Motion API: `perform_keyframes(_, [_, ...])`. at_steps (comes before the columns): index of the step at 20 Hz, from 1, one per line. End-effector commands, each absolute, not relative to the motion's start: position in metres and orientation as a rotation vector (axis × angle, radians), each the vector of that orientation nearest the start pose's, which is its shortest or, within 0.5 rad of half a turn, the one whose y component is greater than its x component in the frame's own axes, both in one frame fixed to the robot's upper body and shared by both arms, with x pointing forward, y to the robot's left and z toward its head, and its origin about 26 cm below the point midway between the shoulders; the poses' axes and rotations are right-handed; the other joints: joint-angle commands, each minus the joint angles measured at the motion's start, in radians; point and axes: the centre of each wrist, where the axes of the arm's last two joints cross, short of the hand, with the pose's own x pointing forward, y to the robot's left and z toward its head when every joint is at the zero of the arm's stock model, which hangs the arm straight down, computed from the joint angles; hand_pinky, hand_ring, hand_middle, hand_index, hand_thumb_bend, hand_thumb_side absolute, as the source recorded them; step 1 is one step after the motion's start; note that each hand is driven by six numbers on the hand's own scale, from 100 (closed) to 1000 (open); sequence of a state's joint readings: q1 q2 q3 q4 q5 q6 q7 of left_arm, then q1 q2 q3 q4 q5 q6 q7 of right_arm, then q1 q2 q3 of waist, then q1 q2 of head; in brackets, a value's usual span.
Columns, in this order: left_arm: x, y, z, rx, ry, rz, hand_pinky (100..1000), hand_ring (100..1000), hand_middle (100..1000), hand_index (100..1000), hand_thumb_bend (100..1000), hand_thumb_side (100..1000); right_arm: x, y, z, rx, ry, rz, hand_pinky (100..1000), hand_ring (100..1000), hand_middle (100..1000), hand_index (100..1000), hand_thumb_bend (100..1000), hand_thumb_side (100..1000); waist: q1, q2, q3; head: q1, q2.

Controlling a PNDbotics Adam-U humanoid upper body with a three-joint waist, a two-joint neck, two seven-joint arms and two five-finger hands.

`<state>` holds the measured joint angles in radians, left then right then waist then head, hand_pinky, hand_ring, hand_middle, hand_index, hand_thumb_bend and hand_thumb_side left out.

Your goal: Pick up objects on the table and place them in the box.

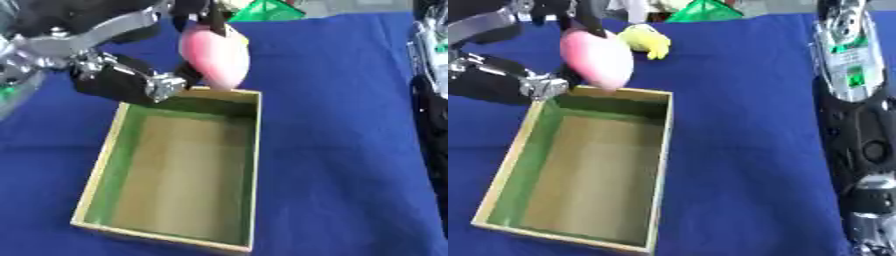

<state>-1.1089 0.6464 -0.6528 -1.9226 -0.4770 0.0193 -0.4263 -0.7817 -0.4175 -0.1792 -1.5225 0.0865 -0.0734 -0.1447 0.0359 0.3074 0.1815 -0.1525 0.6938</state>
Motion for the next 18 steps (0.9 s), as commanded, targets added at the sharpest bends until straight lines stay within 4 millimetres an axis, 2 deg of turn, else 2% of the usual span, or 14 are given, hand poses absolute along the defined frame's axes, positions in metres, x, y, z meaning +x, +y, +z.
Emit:
perform_keyframes(1, [0.287, 0.107, 0.335, -0.701, 2.229, 2.206, 400, 535, 587, 707, 172, 100, 0.392, -0.308, 0.302, -0.527, -2.443, 0.117, 749, 911, 666, 844, 758, 1000, -0.002, -0.027, 0.002, -0.002, 0.004])
perform_keyframes(9, [0.290, 0.101, 0.314, -0.650, 2.122, 2.334, 402, 542, 591, 704, 186, 100, 0.392, -0.308, 0.302, -0.524, -2.444, 0.115, 749, 911, 666, 844, 762, 1000, -0.006, -0.028, 0.007, -0.002, 0.006])
perform_keyframes(10, [0.291, 0.101, 0.312, -0.652, 2.109, 2.345, 402, 542, 591, 704, 212, 100, 0.392, -0.308, 0.302, -0.525, -2.444, 0.115, 749, 911, 666, 844, 760, 1000, -0.007, -0.027, 0.008, -0.003, 0.006])
perform_keyframes(11, [0.292, 0.102, 0.311, -0.654, 2.098, 2.357, 403, 543, 592, 705, 189, 100, 0.392, -0.308, 0.302, -0.525, -2.443, 0.116, 749, 911, 666, 845, 763, 1000, -0.007, -0.027, 0.009, -0.003, 0.006])
perform_keyframes(18, [0.295, 0.107, 0.301, -0.648, 2.052, 2.457, 438, 568, 611, 718, 210, 100, 0.392, -0.310, 0.302, -0.531, -2.440, 0.116, 750, 914, 664, 844, 765, 1000, -0.008, -0.025, 0.014, -0.002, 0.006])
